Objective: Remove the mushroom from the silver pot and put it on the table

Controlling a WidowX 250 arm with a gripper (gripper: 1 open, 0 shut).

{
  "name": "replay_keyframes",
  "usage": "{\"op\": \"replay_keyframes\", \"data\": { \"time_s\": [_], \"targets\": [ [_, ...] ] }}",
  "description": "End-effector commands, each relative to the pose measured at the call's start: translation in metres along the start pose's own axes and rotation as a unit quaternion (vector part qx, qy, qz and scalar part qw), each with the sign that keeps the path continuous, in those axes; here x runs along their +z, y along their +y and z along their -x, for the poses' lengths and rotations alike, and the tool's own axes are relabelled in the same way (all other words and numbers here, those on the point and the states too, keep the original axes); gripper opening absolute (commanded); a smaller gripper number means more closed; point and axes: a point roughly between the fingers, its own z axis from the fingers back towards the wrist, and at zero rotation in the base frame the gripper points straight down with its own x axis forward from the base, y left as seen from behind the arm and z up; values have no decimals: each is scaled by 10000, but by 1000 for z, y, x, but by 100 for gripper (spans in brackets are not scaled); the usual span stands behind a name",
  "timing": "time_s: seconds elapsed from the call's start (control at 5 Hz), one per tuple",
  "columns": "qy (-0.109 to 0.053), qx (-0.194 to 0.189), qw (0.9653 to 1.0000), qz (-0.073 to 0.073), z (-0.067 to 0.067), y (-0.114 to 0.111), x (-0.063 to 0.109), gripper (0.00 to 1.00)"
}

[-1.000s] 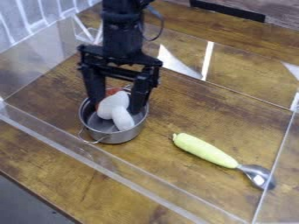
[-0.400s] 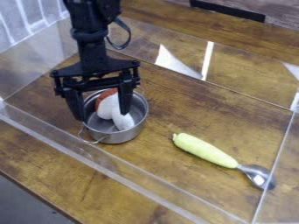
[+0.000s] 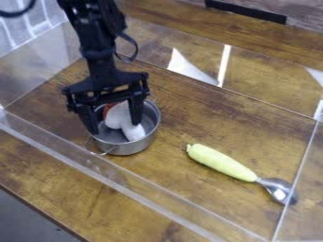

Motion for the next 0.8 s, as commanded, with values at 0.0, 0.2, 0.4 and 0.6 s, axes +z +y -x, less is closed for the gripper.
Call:
{"op": "replay_keyframes", "data": {
  "time_s": [0.0,0.2,0.4,0.6],
  "targets": [
    [-292,152,9991,259,-19,-9,9,100],
    [-312,184,9990,260,-26,-13,1,100],
    [-355,371,9984,242,-37,-15,-5,100],
    [-390,495,9978,200,-45,-16,-3,100]
  ]
}}
